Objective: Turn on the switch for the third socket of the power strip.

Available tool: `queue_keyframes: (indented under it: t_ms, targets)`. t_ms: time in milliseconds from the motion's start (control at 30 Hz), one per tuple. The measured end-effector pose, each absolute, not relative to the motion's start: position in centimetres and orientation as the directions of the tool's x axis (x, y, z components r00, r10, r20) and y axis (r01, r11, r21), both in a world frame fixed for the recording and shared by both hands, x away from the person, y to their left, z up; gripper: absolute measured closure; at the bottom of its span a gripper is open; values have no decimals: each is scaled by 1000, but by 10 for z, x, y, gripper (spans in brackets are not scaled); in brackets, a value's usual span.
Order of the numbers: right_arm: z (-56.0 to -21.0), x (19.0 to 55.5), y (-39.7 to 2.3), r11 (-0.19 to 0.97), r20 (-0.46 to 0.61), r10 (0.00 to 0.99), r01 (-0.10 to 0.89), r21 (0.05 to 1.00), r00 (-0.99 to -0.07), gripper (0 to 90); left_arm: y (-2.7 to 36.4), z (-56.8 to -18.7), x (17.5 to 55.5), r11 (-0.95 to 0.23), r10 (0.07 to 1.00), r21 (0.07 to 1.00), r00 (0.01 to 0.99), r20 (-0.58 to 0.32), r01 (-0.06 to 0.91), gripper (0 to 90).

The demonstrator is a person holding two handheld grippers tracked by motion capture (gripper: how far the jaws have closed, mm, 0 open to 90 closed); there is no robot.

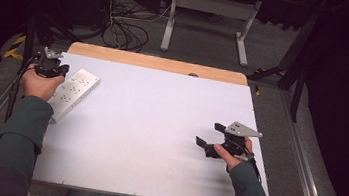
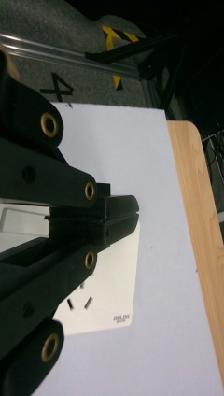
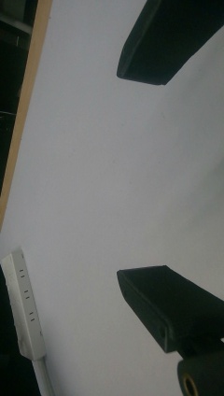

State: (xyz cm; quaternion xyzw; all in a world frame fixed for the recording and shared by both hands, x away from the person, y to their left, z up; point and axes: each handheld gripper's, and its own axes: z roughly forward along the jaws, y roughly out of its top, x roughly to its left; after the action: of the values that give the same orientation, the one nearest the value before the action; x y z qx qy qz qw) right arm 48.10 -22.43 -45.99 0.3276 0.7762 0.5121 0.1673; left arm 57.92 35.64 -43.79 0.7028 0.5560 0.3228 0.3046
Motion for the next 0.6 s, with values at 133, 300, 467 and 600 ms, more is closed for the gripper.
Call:
queue_keyframes:
  t_ms: [133, 300, 467, 600]
  targets:
    - [-459, 479, -224, 267, 69, 676, 332, 905, -733, 49, 347, -445, 582, -246, 966, 760, 214, 143, 602, 900]
    - [-458, 479, -225, 256, 76, 680, 333, 907, -729, 49, 343, -456, 584, -290, 956, 729, 223, 191, 620, 900]
    - [-456, 478, -225, 253, 75, 678, 327, 911, -731, 49, 343, -462, 587, -303, 953, 724, 215, 214, 620, 900]
    - [-457, 479, -225, 264, 71, 673, 328, 907, -736, 49, 344, -464, 588, -305, 952, 725, 215, 218, 617, 900]
